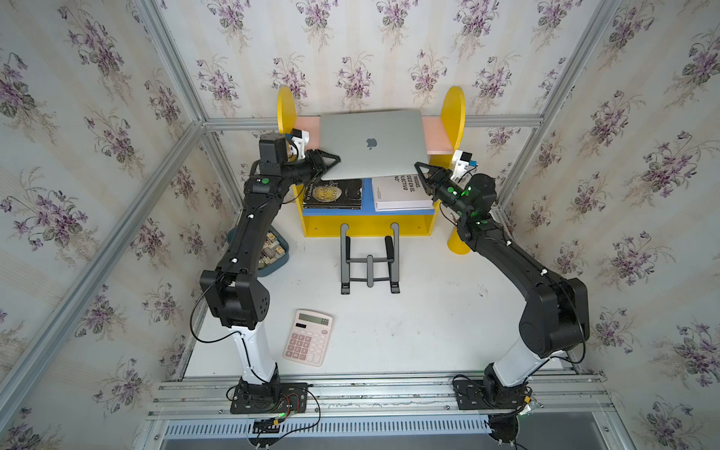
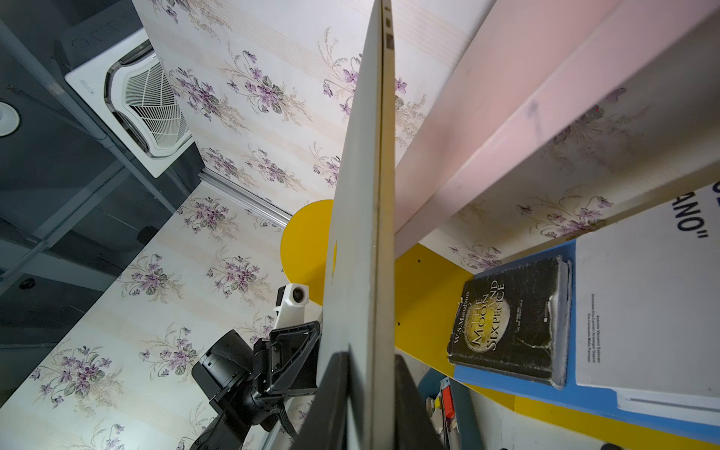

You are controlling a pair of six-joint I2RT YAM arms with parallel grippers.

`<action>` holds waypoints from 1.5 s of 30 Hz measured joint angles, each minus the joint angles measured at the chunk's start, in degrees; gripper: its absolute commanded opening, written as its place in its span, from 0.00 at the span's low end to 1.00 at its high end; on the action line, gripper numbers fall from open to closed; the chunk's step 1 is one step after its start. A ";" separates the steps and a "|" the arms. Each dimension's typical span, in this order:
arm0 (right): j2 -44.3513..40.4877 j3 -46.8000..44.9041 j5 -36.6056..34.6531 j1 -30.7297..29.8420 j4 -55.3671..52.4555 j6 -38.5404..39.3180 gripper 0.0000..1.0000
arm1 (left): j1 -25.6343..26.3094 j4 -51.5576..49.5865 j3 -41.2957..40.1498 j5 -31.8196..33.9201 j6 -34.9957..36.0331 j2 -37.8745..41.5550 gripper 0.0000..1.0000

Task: Close the laptop lid and set it aside
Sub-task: Place the laptop on the shelf.

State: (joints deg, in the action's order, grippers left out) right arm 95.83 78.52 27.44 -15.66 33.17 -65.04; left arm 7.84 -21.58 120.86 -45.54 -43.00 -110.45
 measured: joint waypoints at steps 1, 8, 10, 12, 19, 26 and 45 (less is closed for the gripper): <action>0.00 0.00 0.15 0.04 -0.02 -0.07 0.16 | 0.00 -0.35 0.31 -0.13 -0.04 -0.09 0.50; 0.20 0.00 0.52 0.42 0.04 -1.20 0.00 | 0.02 -1.46 2.54 -1.05 -0.15 -0.94 0.57; 0.28 0.00 0.68 0.59 0.04 -1.70 0.00 | 0.02 -1.81 3.04 -1.33 -0.13 -1.16 0.60; 0.33 0.00 0.66 0.66 0.09 -2.27 0.00 | 0.07 -1.88 3.37 -1.73 -0.13 -1.33 0.63; 0.33 -0.87 0.39 1.03 1.20 -4.52 0.00 | 0.00 -1.84 3.69 -2.84 0.46 -1.33 0.75; -0.55 -2.10 -1.81 1.22 1.79 -6.56 0.00 | -0.90 0.13 -1.36 -3.58 1.92 2.01 0.82; -1.09 0.28 -5.86 1.49 -0.87 -8.57 0.00 | -1.99 9.66 -15.34 -6.36 -0.94 9.20 0.35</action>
State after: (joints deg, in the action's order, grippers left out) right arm 94.74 78.81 21.58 -14.17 32.29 -73.60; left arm 5.85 -11.92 105.51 -51.90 -43.94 -101.25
